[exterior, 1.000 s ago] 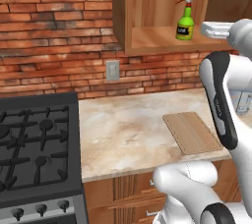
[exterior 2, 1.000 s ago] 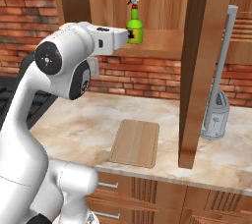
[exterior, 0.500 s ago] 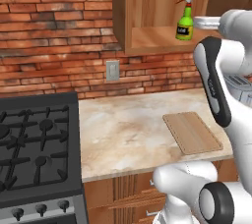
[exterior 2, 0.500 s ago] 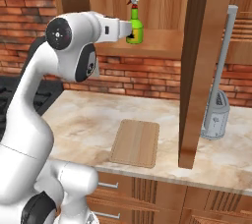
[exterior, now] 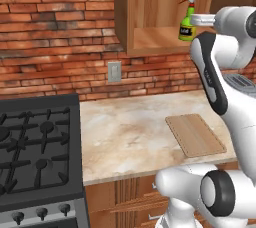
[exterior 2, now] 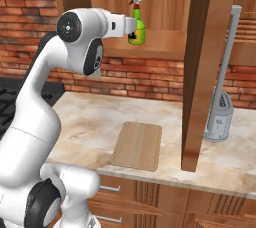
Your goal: Grab the spray bottle from the cabinet, then place it next to the cutting board for sanitizing. Then grab the dish brush from the countertop next to the sink and place it next to the cutting board.
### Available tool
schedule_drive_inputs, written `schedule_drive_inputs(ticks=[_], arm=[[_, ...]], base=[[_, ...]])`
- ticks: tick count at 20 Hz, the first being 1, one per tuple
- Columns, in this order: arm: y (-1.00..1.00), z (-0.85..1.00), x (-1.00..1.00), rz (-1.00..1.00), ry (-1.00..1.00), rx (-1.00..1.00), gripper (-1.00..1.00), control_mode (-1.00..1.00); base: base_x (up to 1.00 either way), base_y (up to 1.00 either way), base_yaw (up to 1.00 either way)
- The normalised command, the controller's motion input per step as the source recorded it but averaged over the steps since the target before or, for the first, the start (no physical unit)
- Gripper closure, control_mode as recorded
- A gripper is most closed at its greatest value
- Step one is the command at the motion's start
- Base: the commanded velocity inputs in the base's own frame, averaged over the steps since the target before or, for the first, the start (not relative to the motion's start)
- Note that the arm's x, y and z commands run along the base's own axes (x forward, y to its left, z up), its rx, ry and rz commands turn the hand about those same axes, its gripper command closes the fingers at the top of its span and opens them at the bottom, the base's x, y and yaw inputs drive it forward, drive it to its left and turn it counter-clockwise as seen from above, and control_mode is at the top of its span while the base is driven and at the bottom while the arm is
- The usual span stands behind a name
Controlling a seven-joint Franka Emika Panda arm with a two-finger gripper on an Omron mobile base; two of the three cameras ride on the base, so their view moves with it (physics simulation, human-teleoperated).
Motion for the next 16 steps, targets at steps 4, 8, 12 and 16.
schedule_drive_inputs(ticks=[4, 8, 12, 16], arm=[[0.0, -0.05, 0.46, 0.0, 0.0, 0.0, -1.0, -1.0], [-0.02, 0.0, 0.36, 0.0, -0.01, 0.0, -1.0, -1.0], [-0.05, 0.0, 0.31, 0.01, -0.04, 0.0, -1.0, -1.0], [-0.07, 0.0, 0.35, 0.04, 0.0, 0.0, -1.0, -1.0]], base=[[0.0, 0.0, 0.0], [0.0, 0.0, 0.0], [0.0, 0.0, 0.0], [0.0, 0.0, 0.0]])
